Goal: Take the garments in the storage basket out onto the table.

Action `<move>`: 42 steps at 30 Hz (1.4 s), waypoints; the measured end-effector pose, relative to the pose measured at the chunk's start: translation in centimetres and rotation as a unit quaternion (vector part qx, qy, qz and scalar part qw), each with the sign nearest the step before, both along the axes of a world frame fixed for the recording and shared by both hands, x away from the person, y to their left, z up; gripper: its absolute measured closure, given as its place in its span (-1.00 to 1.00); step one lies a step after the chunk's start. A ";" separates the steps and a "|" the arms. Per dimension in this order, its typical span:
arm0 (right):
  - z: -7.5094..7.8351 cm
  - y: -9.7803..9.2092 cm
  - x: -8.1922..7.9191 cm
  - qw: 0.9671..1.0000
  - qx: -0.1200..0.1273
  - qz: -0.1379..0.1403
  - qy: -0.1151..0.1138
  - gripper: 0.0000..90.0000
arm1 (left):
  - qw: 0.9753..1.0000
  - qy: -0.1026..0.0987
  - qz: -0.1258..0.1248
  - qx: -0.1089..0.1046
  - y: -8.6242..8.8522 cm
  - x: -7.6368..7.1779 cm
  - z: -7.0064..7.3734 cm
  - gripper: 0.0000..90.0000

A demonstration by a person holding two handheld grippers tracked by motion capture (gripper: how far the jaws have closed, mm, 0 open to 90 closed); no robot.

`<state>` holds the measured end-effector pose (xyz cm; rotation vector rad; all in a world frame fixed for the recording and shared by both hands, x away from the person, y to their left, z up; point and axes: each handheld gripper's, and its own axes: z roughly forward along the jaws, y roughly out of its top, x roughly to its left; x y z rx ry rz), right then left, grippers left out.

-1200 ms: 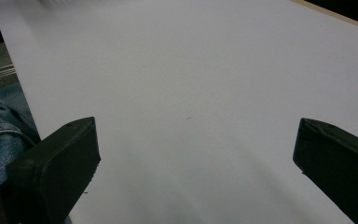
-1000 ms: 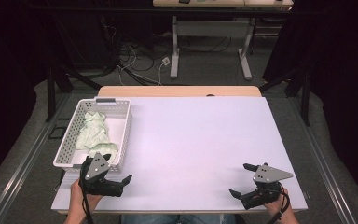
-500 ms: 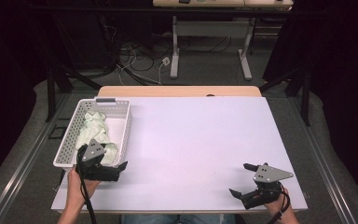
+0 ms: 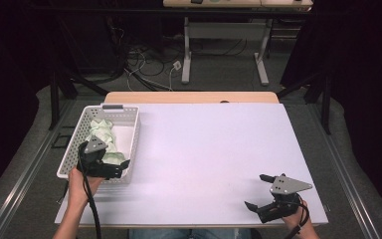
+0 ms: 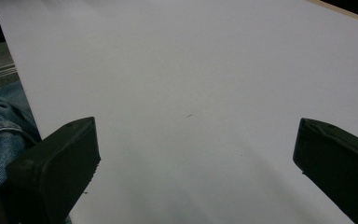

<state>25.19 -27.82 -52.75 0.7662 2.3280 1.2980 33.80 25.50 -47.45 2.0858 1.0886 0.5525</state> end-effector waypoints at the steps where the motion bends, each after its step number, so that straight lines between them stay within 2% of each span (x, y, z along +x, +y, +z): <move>1: 0.0 0.0 0.0 1.000 -0.001 0.000 -0.002 -1.00 | 1.000 0.003 0.001 0.005 0.1 0.2 0.0 -1.00; 7: 0.0 0.0 0.0 1.000 0.000 -0.002 -0.002 -1.00 | 1.000 0.009 0.010 0.021 0.4 1.3 0.0 -1.00; 10: -0.1 0.0 0.0 1.000 -0.003 -0.001 0.002 -1.00 | 1.000 0.012 0.018 0.016 0.6 1.9 -0.2 -1.00; 16: -0.1 0.0 0.0 1.000 -0.002 -0.001 0.004 -1.00 | 0.999 0.025 0.026 0.025 1.3 3.1 -0.3 -1.00; 19: -0.1 0.0 0.0 1.000 -0.001 -0.002 -0.002 -1.00 | 0.999 0.026 0.033 0.028 1.5 3.7 -0.5 -1.00; 23: -0.1 0.0 0.0 1.000 -0.003 -0.001 0.005 -1.00 | 0.998 0.032 0.037 0.029 1.9 4.4 -0.6 -1.00; 31: -0.1 0.0 0.1 1.000 -0.004 0.000 0.003 -1.00 | 0.997 0.048 0.042 0.042 2.5 5.8 -1.1 -1.00; 32: -0.2 0.0 0.1 1.000 -0.007 -0.001 0.005 -1.00 | 0.997 0.050 0.043 0.039 2.6 6.0 -1.1 -1.00; 37: -0.1 0.0 0.1 1.000 -0.005 -0.001 0.005 -1.00 | 0.996 0.061 0.048 0.046 2.9 6.8 -1.3 -1.00; 42: -0.1 -0.1 0.1 1.000 -0.007 -0.002 0.006 -1.00 | 0.993 0.069 0.070 0.071 3.1 7.7 -1.7 -1.00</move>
